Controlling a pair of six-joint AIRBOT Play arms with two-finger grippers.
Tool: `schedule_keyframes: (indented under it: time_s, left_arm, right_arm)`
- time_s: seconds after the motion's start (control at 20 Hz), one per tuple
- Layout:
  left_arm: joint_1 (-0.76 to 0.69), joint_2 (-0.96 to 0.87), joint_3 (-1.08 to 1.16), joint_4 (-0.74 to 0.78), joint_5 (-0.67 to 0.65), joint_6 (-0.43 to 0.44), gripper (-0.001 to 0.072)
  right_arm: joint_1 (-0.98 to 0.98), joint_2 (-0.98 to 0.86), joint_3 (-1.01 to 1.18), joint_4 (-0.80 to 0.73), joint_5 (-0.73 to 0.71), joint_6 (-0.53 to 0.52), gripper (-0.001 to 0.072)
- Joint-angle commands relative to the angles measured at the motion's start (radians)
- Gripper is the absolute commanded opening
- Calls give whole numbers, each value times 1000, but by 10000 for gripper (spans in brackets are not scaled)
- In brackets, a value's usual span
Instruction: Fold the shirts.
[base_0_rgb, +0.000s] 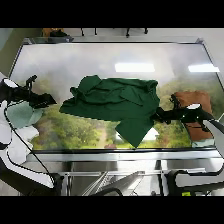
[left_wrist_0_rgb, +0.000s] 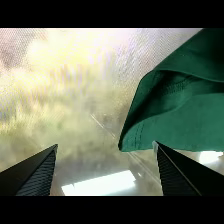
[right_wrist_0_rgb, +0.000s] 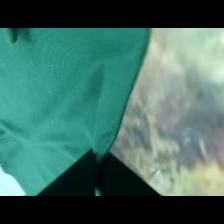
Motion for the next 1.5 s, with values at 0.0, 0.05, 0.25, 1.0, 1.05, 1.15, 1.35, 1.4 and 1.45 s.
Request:
schedule_keyframes:
  time_s: [0.0, 0.05, 0.25, 1.0, 1.05, 1.15, 1.35, 1.4, 1.45]
  left_arm:
    - [-11, -1, -2, 0, 6, 21, 667]
    - [-26, -2, -2, 0, 9, 32, 667]
    - [-83, -24, -2, 0, 2, 56, 666]
    - [-55, 6, -225, -103, -213, 137, 591]
    - [-56, 6, -259, -112, -184, 144, 591]
    - [-61, 3, -319, -177, -126, 187, 590]
    - [-70, 1, -352, -237, -18, 222, 589]
    - [-71, 1, -352, -246, -17, 223, 589]
    - [-71, 1, -353, -267, -27, 225, 589]
  right_arm:
    - [7, 35, -1, 31, 11, -28, 23]
    - [2, 57, -1, 7, 13, -24, 23]
    - [-75, 115, -1, -42, 42, 10, 22]
    - [-159, 124, -1, -40, 87, -18, 22]
    - [-158, 124, -1, -40, 89, -18, 22]
    - [-159, 124, -1, -40, 100, -18, 22]
    - [-159, 124, -1, -40, 126, -18, 22]
    - [-158, 124, -1, -40, 130, -19, 22]
    - [-158, 124, -1, -39, 130, -18, 23]
